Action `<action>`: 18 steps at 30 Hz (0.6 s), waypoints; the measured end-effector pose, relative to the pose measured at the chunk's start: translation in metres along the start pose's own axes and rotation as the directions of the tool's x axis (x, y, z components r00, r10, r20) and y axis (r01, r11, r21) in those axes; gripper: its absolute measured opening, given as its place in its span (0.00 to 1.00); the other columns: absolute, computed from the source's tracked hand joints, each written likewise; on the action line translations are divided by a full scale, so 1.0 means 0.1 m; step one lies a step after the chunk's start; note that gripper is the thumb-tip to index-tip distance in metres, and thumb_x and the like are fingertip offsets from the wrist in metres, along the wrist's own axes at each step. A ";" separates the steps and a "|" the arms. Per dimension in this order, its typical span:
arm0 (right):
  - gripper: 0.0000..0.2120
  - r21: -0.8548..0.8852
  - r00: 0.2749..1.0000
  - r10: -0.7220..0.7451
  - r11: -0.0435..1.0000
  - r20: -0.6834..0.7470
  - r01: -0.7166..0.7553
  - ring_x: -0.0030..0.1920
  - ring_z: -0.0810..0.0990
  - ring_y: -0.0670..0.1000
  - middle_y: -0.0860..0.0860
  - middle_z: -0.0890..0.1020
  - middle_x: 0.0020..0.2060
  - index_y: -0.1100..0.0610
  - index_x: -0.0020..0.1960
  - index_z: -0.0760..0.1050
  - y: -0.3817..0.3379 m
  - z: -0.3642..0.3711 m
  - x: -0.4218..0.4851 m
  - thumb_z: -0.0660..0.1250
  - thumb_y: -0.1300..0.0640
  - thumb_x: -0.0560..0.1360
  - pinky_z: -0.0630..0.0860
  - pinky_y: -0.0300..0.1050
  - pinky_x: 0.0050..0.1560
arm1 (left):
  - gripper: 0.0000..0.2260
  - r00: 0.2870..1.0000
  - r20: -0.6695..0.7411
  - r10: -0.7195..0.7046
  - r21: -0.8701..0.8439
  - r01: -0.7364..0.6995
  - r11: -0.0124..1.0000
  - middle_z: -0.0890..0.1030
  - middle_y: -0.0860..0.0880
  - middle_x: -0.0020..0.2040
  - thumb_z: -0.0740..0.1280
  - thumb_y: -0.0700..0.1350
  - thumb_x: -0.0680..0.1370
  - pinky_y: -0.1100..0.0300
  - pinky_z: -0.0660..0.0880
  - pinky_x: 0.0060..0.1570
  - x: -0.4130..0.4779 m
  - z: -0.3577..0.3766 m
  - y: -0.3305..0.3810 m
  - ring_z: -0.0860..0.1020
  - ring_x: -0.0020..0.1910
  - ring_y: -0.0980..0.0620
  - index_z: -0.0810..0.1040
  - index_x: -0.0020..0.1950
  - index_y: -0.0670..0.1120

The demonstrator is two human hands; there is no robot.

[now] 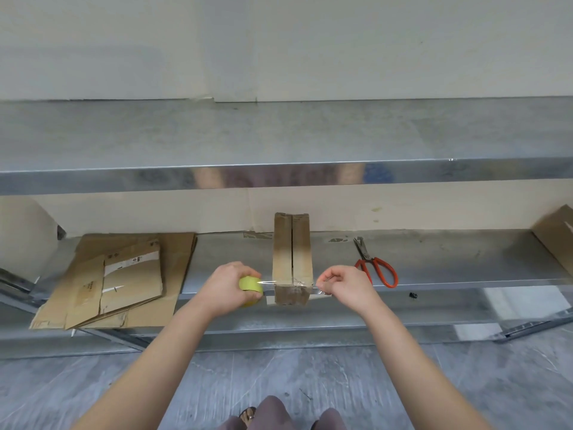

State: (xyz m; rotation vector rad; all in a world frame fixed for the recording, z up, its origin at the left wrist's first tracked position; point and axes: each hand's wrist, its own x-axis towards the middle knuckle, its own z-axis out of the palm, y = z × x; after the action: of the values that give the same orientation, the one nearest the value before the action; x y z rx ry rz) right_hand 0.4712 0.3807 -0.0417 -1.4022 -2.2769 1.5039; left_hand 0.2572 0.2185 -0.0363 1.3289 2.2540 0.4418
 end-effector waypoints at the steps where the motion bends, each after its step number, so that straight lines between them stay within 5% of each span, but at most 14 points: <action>1: 0.05 0.017 1.000 -0.001 1.000 -0.010 0.001 0.34 0.77 0.40 0.44 0.79 0.29 0.49 0.37 0.82 0.01 0.01 0.04 0.74 0.56 0.71 0.70 0.31 0.36 | 0.18 1.000 0.002 -0.007 -0.012 0.007 1.000 0.75 0.54 0.50 0.75 0.52 0.70 0.64 0.65 0.50 0.03 0.02 -0.01 0.74 0.54 0.53 0.80 0.59 0.54; 8: 0.06 0.230 0.998 -0.018 0.973 -0.065 0.033 0.36 0.77 0.46 0.43 0.77 0.30 0.50 0.46 0.76 0.09 0.17 0.15 0.70 0.59 0.73 0.74 0.43 0.45 | 0.21 0.995 -0.018 0.101 0.168 -0.097 0.981 0.73 0.55 0.65 0.65 0.50 0.77 0.55 0.66 0.61 0.17 0.07 0.05 0.72 0.63 0.51 0.68 0.70 0.58; 13: 0.09 0.390 0.994 0.043 0.921 -0.098 -0.001 0.45 0.80 0.48 0.49 0.78 0.47 0.51 0.52 0.74 0.18 0.36 0.13 0.69 0.61 0.75 0.81 0.50 0.51 | 0.21 0.993 -0.021 0.113 0.187 -0.107 0.977 0.73 0.53 0.65 0.65 0.50 0.77 0.54 0.66 0.60 0.16 0.11 0.05 0.73 0.62 0.50 0.66 0.70 0.59; 18: 0.20 0.122 0.927 -0.162 0.969 -0.337 0.214 0.58 0.76 0.43 0.41 0.75 0.57 0.47 0.61 0.71 0.30 0.55 -0.13 0.71 0.61 0.73 0.76 0.39 0.55 | 0.22 0.991 -0.035 0.129 0.189 -0.120 0.975 0.74 0.53 0.64 0.64 0.50 0.77 0.54 0.66 0.59 0.16 0.13 0.05 0.74 0.60 0.49 0.65 0.70 0.59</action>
State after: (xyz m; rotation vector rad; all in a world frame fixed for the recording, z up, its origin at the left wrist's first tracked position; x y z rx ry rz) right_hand 0.4704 0.3364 -0.0875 -1.2400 -1.9832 1.2551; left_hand 0.2617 0.2353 -0.0483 1.5761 2.3052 0.3126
